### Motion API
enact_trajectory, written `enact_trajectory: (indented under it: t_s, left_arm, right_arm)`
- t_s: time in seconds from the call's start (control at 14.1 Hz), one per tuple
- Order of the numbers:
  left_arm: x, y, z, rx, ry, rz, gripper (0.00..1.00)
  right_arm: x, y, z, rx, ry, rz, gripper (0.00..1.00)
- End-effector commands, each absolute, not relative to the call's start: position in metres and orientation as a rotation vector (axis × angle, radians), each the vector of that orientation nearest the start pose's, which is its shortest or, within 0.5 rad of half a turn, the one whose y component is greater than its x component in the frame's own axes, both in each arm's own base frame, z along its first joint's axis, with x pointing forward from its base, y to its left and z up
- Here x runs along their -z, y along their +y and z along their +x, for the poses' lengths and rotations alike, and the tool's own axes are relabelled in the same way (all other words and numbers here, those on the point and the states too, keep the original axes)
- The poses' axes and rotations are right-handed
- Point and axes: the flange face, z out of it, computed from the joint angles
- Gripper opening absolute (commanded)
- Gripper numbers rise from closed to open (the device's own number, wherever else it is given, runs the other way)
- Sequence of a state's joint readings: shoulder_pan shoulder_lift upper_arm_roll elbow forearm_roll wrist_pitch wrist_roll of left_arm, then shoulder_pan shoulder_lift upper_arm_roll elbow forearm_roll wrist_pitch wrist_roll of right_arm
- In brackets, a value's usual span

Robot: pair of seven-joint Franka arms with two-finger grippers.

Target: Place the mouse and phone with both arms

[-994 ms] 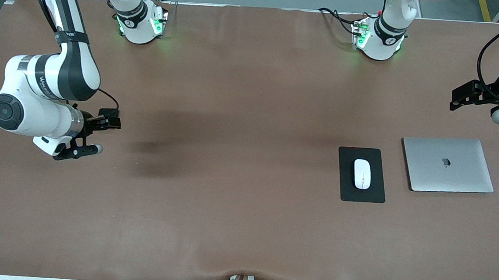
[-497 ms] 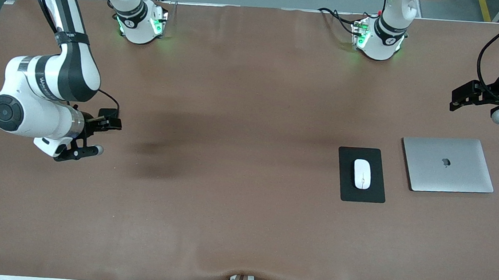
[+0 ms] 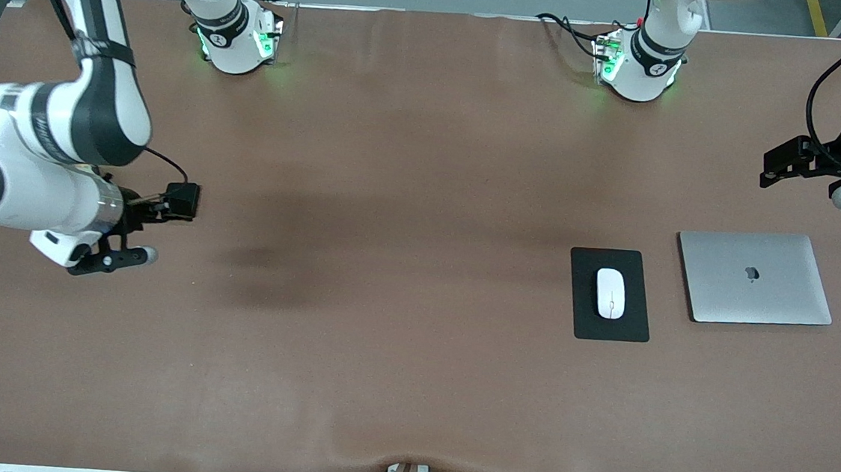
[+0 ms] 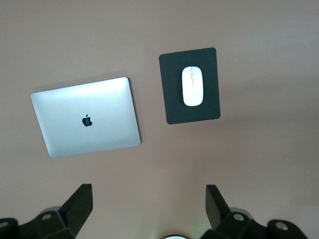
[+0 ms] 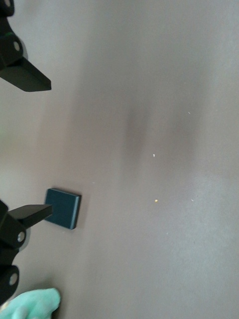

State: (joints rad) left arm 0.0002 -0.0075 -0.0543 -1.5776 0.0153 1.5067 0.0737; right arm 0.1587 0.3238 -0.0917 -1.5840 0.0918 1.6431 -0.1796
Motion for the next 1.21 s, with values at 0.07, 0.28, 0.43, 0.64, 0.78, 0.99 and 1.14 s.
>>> enact_trajectory:
  t_s: [0.07,0.28,0.43,0.64,0.78,0.99,1.14]
  left_arm:
    - [-0.629,-0.037,0.543,-0.068,0.214,-3.133,1.0]
    - [-0.63,-0.04,0.543,-0.065,0.221,-3.132,1.0]
    - [-0.629,-0.038,0.543,-0.067,0.214,-3.133,1.0]
    - [-0.632,-0.04,0.542,-0.058,0.221,-3.132,1.0]
    - [-0.631,-0.04,0.542,-0.06,0.217,-3.134,1.0]
    - [-0.632,-0.04,0.542,-0.058,0.219,-3.134,1.0]
    - [-0.633,-0.043,0.541,-0.055,0.228,-3.131,1.0]
  right_arm:
    - [-0.488,0.044,0.631,-0.323,-0.183,-3.036,1.0]
    - [-0.552,0.03,0.621,-0.377,-0.184,-2.968,1.0]
    - [-0.574,0.017,0.612,-0.384,-0.142,-2.99,1.0]
    - [-0.634,0.012,0.577,-0.26,-0.12,-3.05,1.0]
    - [-0.641,0.007,0.556,-0.235,-0.111,-3.053,1.0]
    - [-0.626,-0.018,0.554,-0.262,-0.06,-3.054,1.0]
    - [-0.622,-0.021,0.554,-0.272,-0.056,-3.069,1.0]
